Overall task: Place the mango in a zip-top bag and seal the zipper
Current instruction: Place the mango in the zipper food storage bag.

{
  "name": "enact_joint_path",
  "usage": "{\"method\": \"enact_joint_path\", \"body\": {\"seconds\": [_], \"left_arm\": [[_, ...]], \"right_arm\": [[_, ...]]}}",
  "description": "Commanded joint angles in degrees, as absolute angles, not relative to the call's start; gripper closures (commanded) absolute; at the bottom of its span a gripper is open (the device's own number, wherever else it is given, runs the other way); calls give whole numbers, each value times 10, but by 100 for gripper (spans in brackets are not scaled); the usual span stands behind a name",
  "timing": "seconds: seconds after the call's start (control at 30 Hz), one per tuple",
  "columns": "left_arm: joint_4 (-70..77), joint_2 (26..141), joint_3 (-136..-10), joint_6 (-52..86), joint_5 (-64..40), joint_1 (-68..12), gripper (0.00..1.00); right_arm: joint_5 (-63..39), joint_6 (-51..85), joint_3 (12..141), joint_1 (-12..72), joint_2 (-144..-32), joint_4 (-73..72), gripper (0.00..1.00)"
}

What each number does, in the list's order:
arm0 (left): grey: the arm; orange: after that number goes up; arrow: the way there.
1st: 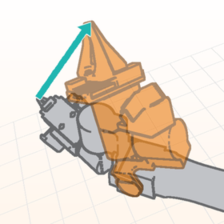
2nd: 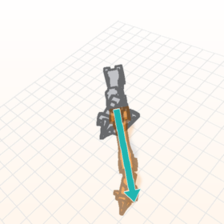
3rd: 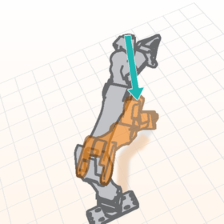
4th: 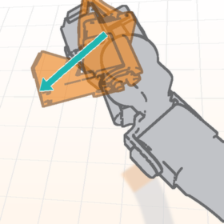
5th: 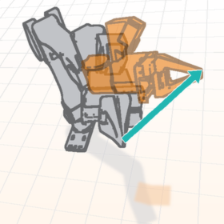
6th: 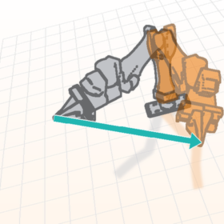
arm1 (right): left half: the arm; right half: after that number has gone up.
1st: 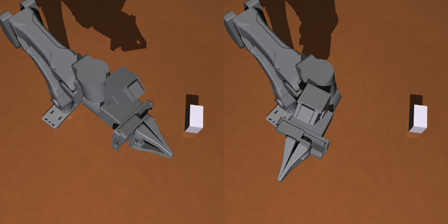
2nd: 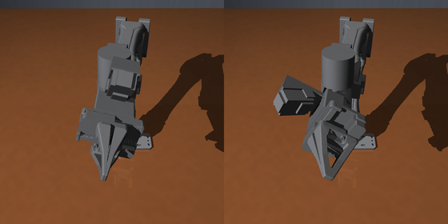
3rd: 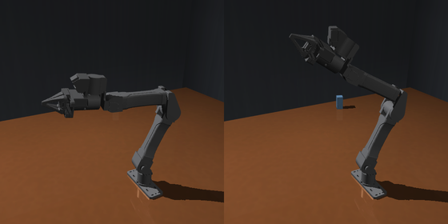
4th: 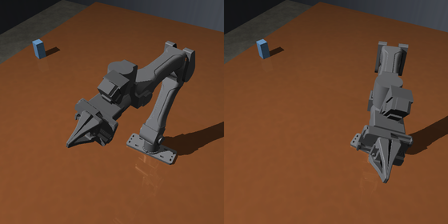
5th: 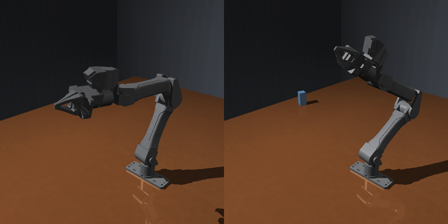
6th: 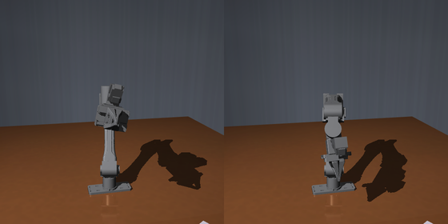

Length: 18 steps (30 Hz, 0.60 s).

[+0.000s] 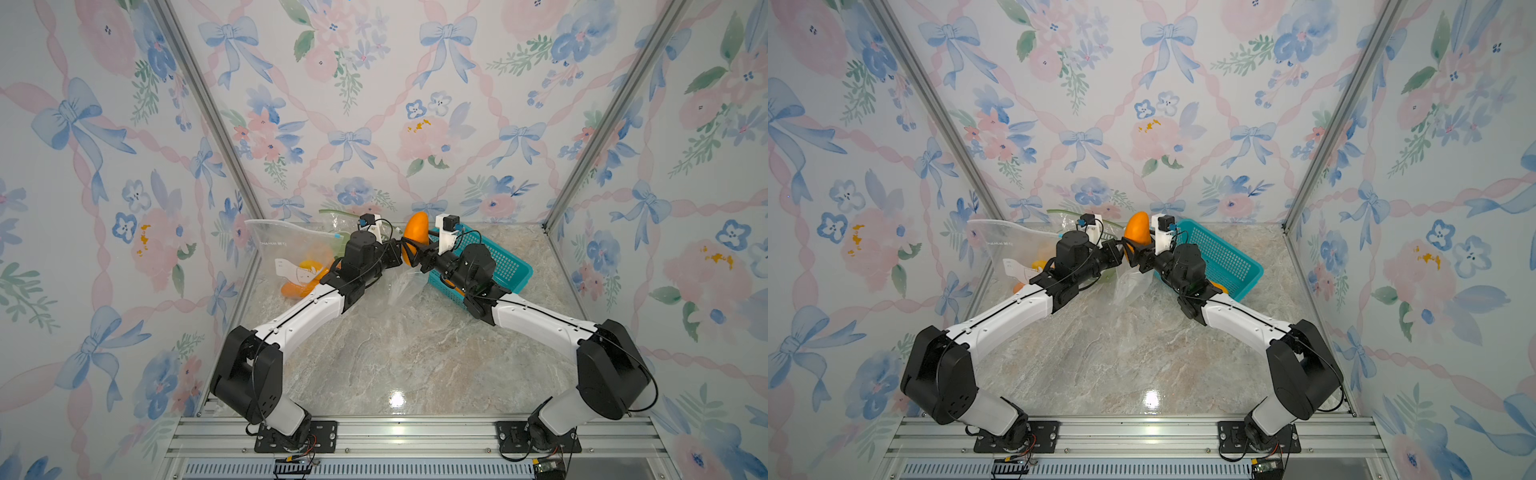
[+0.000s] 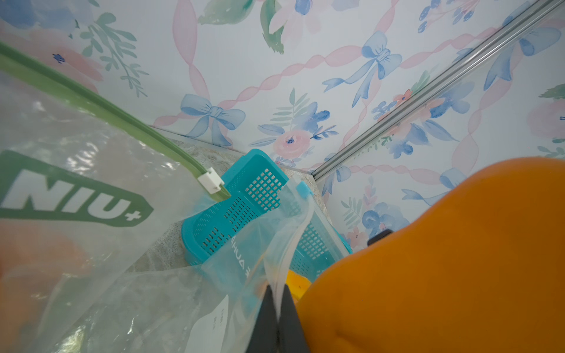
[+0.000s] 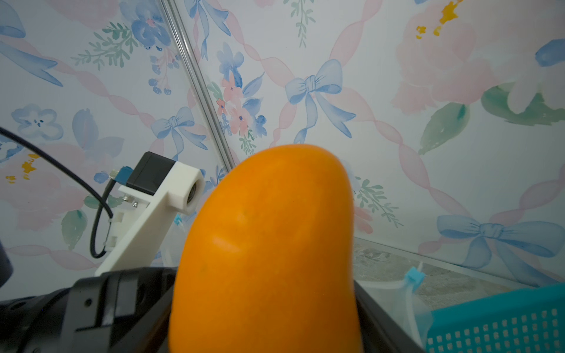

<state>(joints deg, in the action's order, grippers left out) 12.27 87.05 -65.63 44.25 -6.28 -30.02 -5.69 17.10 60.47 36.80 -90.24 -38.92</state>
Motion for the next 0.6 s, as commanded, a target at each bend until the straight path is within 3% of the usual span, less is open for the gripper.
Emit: {"method": "enact_joint_path", "body": {"seconds": [0.0,0.3,0.57], "left_arm": [[150,846,-672,451,-64,-295,100],[151,843,-670,451,-65,-295,100],[151,830,-661,448,-55,-293,100]], "right_arm": [[-74,181,600,366,-911,-402,25],[-74,176,612,363,-905,-363,9],[-73,167,619,362,-885,-334,8]]}}
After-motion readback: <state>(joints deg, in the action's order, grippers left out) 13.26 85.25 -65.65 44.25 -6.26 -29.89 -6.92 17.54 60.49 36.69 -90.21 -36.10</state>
